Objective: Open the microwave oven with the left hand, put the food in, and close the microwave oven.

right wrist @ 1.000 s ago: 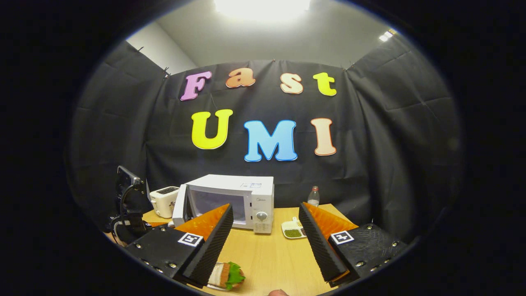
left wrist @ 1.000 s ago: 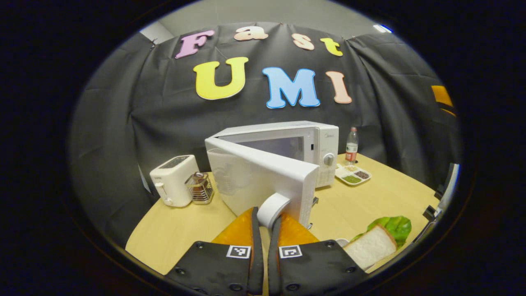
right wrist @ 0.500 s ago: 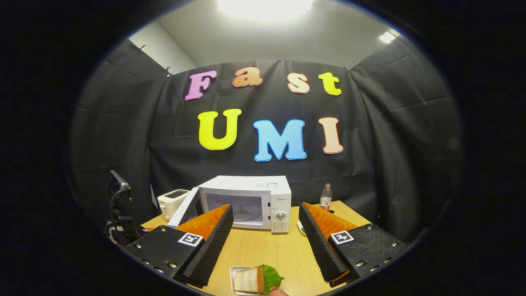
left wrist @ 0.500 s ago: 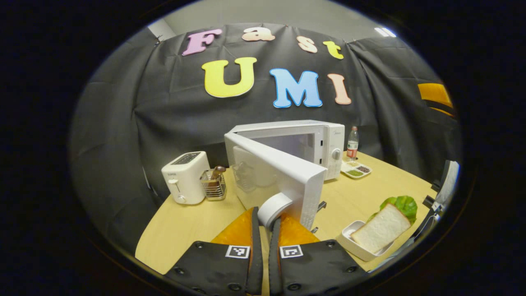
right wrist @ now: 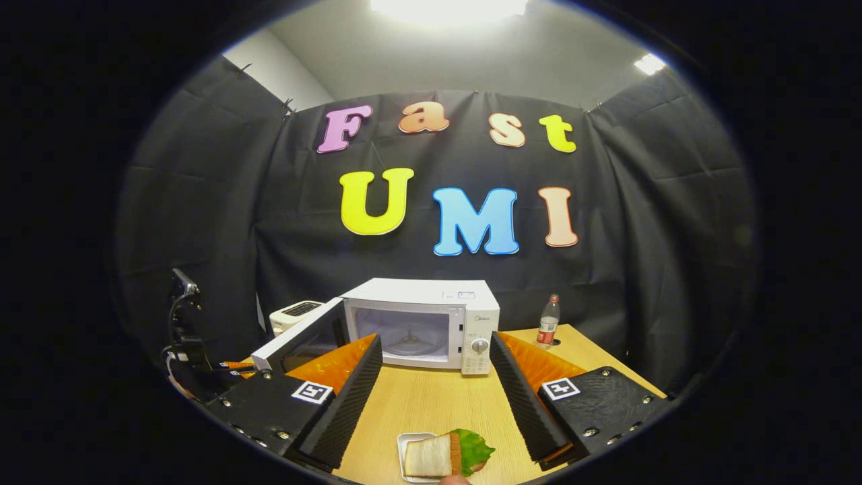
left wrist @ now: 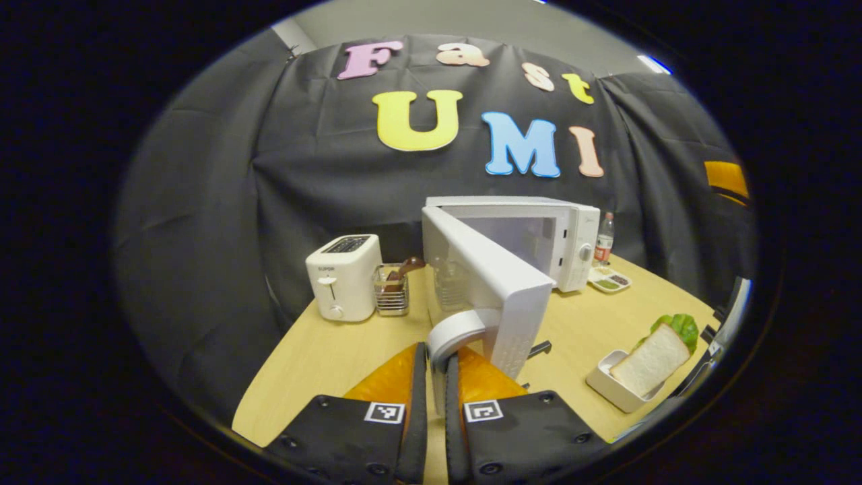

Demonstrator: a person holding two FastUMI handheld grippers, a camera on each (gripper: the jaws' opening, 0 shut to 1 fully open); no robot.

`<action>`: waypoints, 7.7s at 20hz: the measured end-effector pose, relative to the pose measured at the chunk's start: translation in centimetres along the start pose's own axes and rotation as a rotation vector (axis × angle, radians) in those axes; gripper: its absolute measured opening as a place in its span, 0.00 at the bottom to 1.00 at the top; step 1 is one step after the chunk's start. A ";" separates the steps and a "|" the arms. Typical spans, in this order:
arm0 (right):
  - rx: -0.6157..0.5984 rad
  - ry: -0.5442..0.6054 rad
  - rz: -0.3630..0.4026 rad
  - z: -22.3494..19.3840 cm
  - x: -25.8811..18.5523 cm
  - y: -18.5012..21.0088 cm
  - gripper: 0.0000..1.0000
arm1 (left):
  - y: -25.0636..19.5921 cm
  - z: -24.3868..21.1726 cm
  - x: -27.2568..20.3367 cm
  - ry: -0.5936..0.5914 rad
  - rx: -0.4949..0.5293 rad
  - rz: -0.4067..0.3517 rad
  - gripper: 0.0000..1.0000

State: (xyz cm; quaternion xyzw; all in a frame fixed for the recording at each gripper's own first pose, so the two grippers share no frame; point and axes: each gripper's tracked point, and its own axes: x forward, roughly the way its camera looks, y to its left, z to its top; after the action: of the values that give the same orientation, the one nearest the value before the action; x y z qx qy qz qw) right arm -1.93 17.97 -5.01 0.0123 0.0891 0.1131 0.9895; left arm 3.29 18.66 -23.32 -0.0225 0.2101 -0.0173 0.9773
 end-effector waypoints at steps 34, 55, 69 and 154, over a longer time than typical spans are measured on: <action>0.121 0.847 0.398 -23.1 0.0 -3.2 0.97 | -4.8 7.7 -18.2 -0.218 0.005 0.407 0.99; 0.375 0.734 0.469 -14.9 3.4 -1.0 0.23 | -3.6 11.7 -14.9 -0.313 -0.014 0.408 0.99; 0.612 0.436 0.285 -9.5 16.9 3.3 0.23 | 5.5 13.5 -11.9 -0.314 -0.004 0.418 0.96; 0.116 -0.105 0.122 0.9 3.4 -9.9 0.98 | 0.3 9.6 -13.3 -0.271 -0.038 0.372 0.08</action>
State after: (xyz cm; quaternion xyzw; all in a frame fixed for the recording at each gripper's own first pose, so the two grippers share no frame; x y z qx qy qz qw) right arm 3.64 9.08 -5.16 0.0809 0.0426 0.1669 0.9817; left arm -4.86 19.86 -9.12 -0.0038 0.0776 0.1701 0.9823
